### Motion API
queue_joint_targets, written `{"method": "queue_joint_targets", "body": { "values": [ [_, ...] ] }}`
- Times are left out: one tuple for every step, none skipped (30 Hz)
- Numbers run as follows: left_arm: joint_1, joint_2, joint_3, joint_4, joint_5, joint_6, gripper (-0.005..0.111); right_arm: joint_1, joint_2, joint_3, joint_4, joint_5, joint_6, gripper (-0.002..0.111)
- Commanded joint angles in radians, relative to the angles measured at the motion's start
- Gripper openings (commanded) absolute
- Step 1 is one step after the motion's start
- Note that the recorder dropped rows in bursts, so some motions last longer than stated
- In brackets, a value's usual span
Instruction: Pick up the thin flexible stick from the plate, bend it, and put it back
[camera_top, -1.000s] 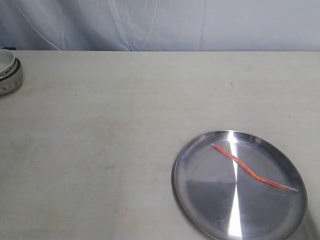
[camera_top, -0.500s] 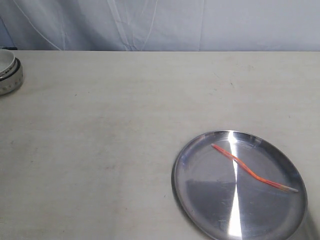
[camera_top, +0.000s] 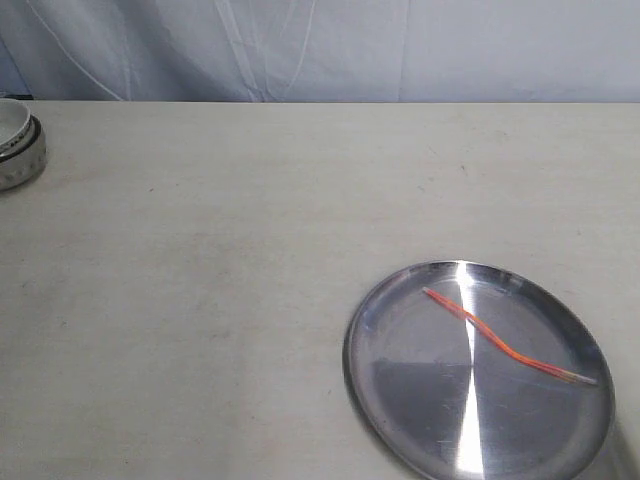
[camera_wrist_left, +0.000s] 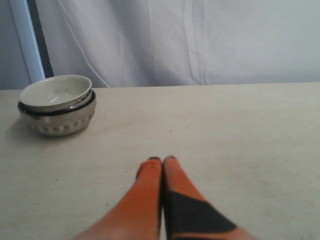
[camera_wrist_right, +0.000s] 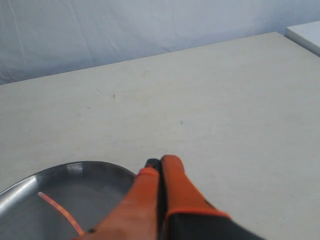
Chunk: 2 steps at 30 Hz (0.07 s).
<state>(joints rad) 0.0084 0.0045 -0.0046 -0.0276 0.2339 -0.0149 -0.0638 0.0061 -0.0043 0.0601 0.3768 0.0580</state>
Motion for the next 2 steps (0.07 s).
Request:
{"method": "queue_joint_targets", "body": {
  "values": [
    [0.005,-0.004,0.005,0.003,-0.008,-0.005,0.0,-0.004,-0.006,0.004,-0.007,-0.01,-0.004,0.0],
    [0.005,-0.004,0.005,0.003,-0.008,-0.005,0.0,-0.004,-0.006,0.004,-0.007,-0.01,-0.004,0.0]
  ]
}}
